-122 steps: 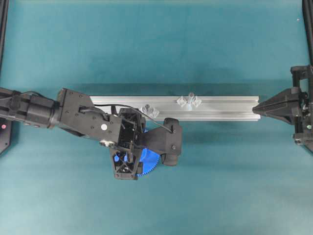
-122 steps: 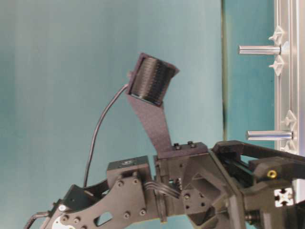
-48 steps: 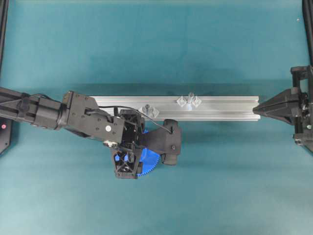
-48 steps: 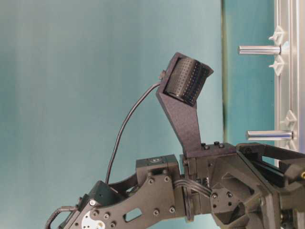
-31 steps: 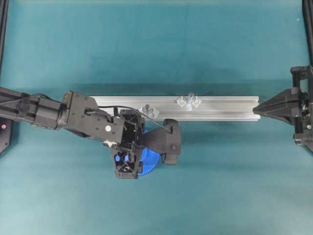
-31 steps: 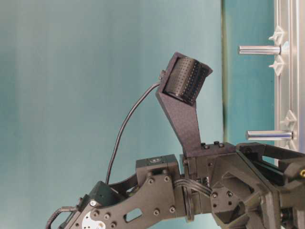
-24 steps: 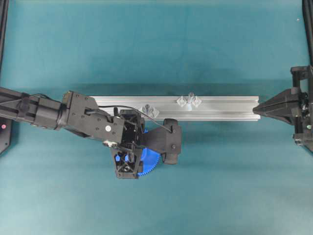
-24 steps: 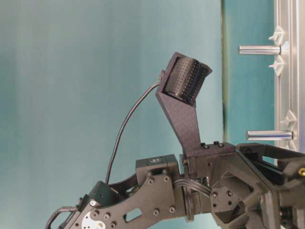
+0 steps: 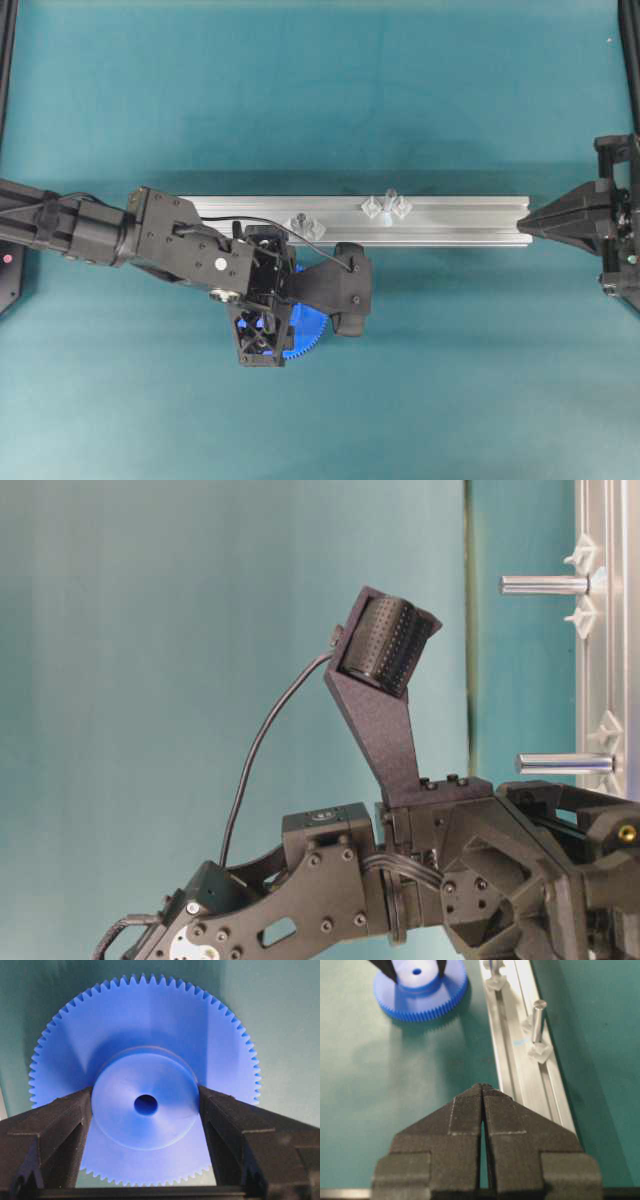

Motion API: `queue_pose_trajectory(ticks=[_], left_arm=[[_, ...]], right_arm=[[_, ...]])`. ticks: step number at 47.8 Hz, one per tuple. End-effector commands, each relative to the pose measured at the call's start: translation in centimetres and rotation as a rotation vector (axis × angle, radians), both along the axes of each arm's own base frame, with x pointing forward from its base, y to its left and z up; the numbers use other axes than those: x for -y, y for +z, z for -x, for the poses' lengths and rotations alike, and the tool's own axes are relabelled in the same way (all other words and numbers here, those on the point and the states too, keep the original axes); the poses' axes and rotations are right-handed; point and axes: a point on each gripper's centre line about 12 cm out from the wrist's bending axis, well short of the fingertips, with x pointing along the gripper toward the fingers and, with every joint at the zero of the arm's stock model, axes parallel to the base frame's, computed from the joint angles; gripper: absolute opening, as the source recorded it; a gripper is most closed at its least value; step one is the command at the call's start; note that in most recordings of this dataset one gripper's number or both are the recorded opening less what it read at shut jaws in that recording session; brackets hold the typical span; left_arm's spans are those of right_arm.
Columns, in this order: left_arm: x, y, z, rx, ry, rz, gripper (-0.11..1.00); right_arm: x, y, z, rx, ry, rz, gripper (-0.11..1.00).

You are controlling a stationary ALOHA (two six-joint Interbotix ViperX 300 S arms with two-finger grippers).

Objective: Find the location of the shaft and insert the large gear.
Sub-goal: 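Close the left gripper on the gear hub, then lift the gear and carry it over the right metal shaft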

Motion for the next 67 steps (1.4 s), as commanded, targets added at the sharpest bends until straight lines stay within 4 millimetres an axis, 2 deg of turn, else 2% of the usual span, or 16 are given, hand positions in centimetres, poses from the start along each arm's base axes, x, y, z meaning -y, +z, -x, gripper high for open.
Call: queue_pose_trajectory(ticks=[1, 12, 29, 48, 67], left_arm=[[0.0, 1.0, -0.4, 0.038, 0.000, 0.002, 0.71], [0.0, 1.4, -0.7, 0.047, 0.000, 0.004, 0.71], [0.1, 3.7, -1.6, 0.054, -0.002, 0.003, 0.71], [0.0, 7.8, -2.8, 0.039, -0.028, -0.015, 0.71], [-1.5, 11.9, -4.2, 0.046, -0.045, -0.032, 0.71]], right_arm=[[0.0, 0.4, -0.2, 0.011, -0.004, -0.006, -0.02], [0.0, 0.4, -0.2, 0.011, -0.005, -0.006, -0.02], [0.0, 0.4, -0.2, 0.011, -0.005, -0.006, -0.02], [0.0, 0.4, -0.2, 0.011, -0.005, -0.006, -0.02], [0.0, 0.4, -0.2, 0.016, -0.003, -0.005, -0.02]])
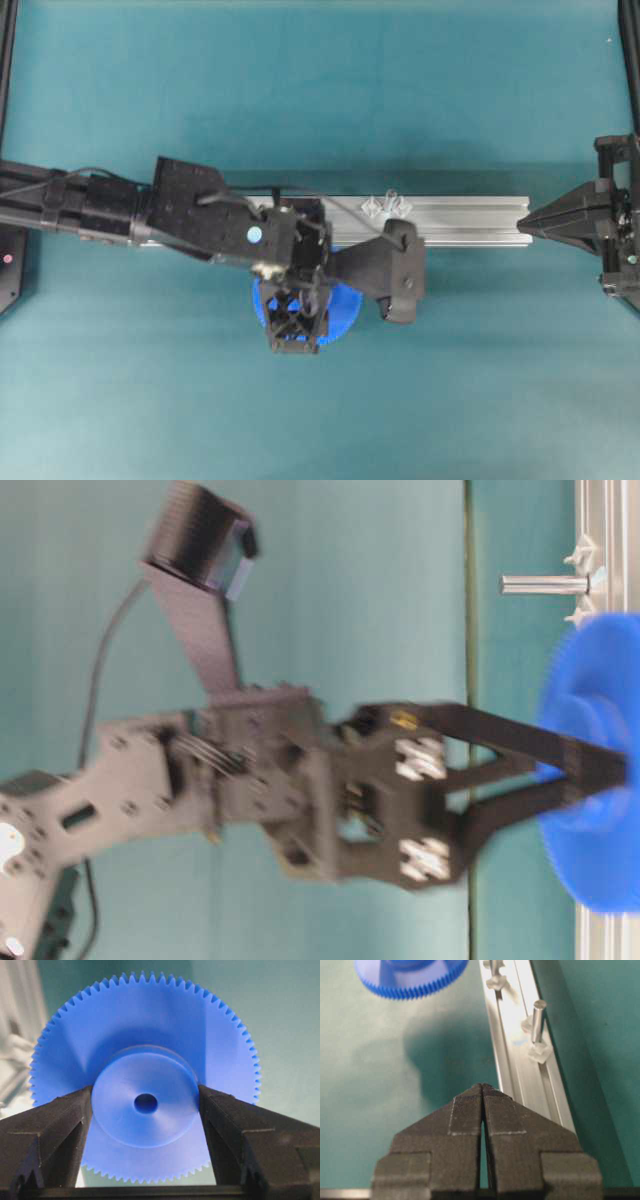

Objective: Find the location of the shaft and insert the large gear.
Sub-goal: 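Lift the gear and carry it over the right metal shaft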

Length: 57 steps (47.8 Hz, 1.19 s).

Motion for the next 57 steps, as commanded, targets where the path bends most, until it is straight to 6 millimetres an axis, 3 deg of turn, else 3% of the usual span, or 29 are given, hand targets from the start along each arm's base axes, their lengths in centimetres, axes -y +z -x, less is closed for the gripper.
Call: queue_pose_trajectory(ticks=[1, 15, 41, 57], left_arm=[[-0.3, 3.5, -0.5, 0.068, -0.010, -0.002, 0.71], [-2.4, 5.7, -1.7, 0.107, -0.025, -0.021, 0.71], [-6.7, 6.5, -4.5, 0.160, -0.056, -0.065, 0.71], [-8.1, 6.5, -6.4, 0.159, -0.100, -0.090, 0.71]], right_arm=[[0.0, 0.4, -0.2, 0.016, -0.005, -0.006, -0.02], [0.0, 0.4, -0.2, 0.013, -0.005, -0.006, -0.02], [0.0, 0.7, 0.5, 0.042, -0.005, -0.006, -0.02], [0.0, 0.7, 0.9, 0.035, -0.004, -0.004, -0.02]])
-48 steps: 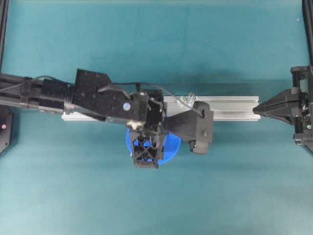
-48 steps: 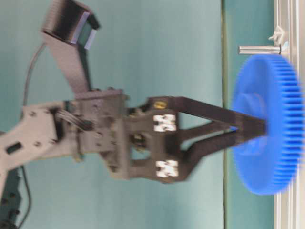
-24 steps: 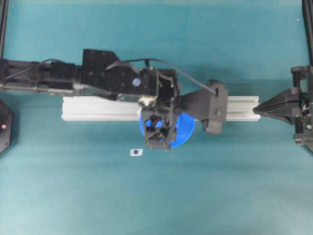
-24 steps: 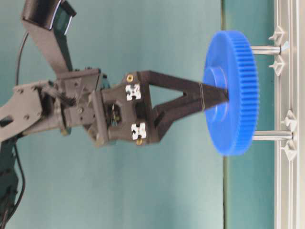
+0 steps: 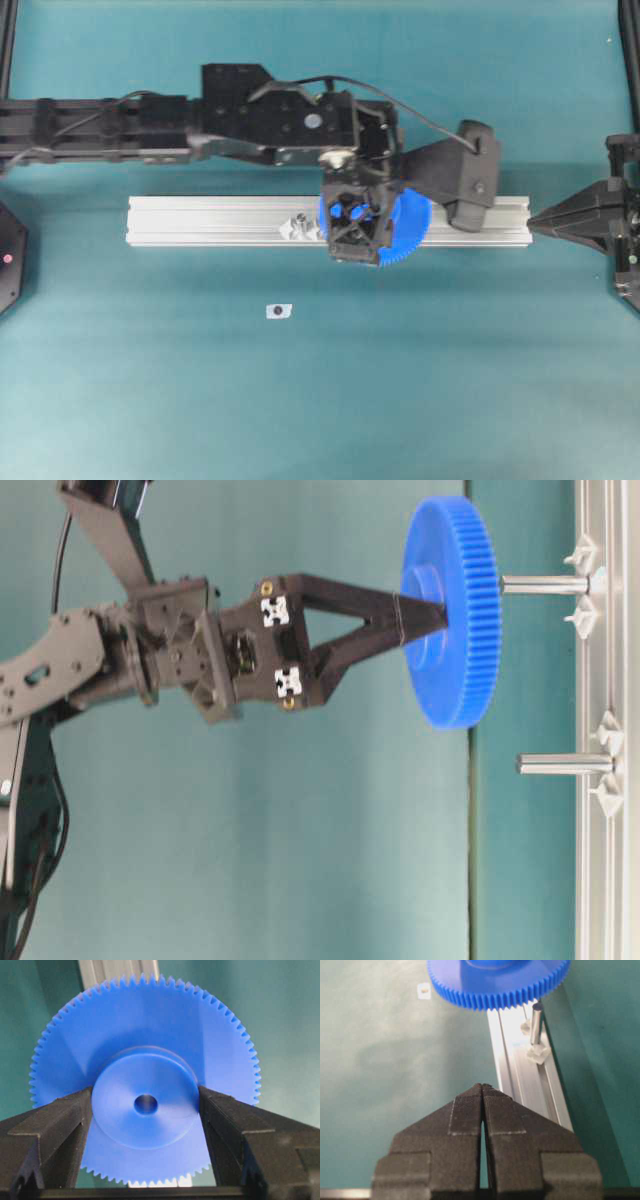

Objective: Find the location of the shaft and insert the large gear.
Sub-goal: 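Lift the gear and carry it over the right metal shaft, then align the gear's center hole with the shaft and push it on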

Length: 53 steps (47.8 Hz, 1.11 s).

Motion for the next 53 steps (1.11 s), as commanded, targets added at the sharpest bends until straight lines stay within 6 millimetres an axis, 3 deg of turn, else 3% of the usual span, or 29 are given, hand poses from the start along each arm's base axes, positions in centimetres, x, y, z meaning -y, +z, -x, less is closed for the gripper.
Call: queue_pose_trajectory(ticks=[1, 18, 53], left_arm=[[-0.4, 2.5, -0.5, 0.054, -0.008, -0.012, 0.71], [-1.7, 2.2, -2.7, 0.052, -0.004, -0.020, 0.71], [-2.1, 0.3, -3.2, 0.006, 0.004, -0.015, 0.71]], right_arm=[[0.1, 0.4, -0.2, 0.008, -0.007, -0.008, -0.02], [0.1, 0.4, -0.2, 0.008, -0.007, -0.008, -0.02], [0.1, 0.3, -0.2, 0.008, -0.007, -0.008, -0.02]])
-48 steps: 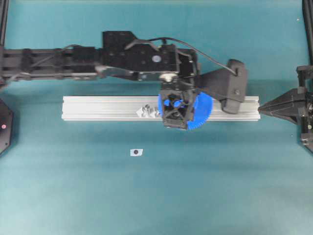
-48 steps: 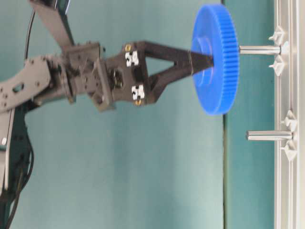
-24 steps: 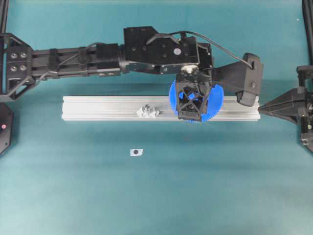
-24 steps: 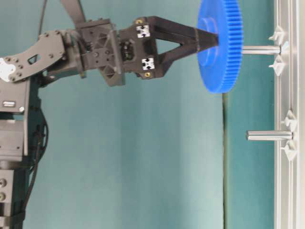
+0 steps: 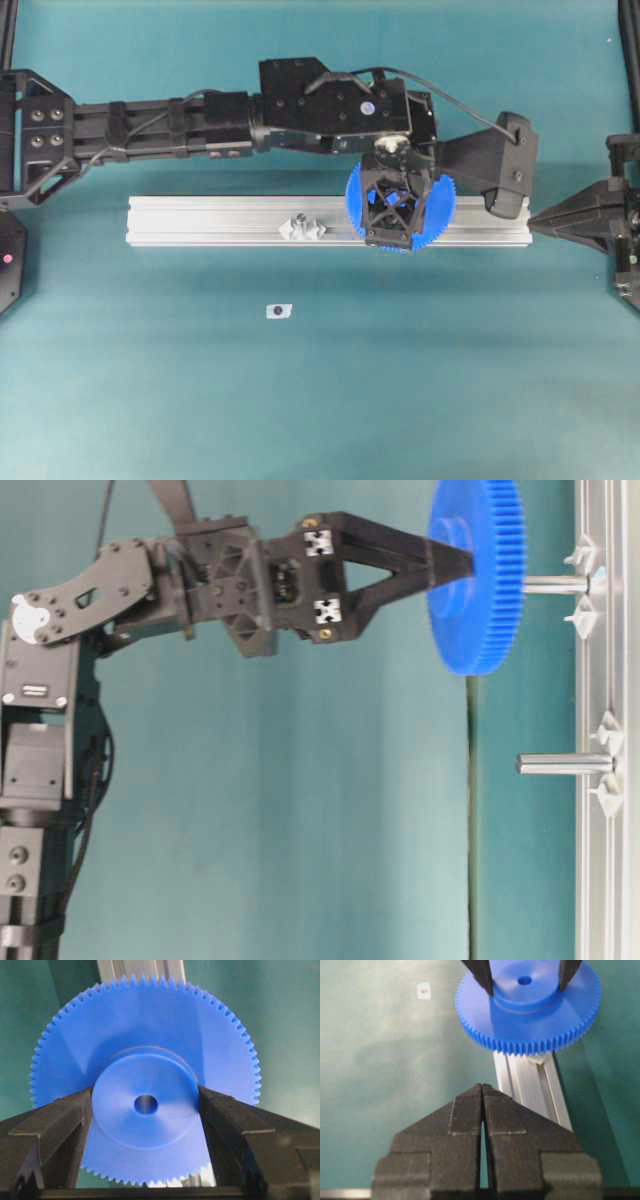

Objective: Find the location of the shaft and insert the large gear.
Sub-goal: 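Align the gear's center hole with the shaft and push it on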

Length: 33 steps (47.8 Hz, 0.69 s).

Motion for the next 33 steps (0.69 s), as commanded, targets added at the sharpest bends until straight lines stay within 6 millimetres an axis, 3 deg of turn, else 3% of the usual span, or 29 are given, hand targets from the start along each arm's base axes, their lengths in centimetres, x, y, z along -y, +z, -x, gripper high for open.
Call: queue_pose_trajectory(ticks=[1, 33], left_arm=[[-0.2, 2.3, -0.1, 0.056, 0.000, -0.009, 0.71], [-0.3, -0.2, 0.3, -0.005, 0.004, -0.003, 0.71]], right_arm=[[0.0, 0.3, -0.2, 0.008, -0.005, -0.008, -0.02], [0.0, 0.3, -0.2, 0.006, -0.005, -0.007, -0.02]])
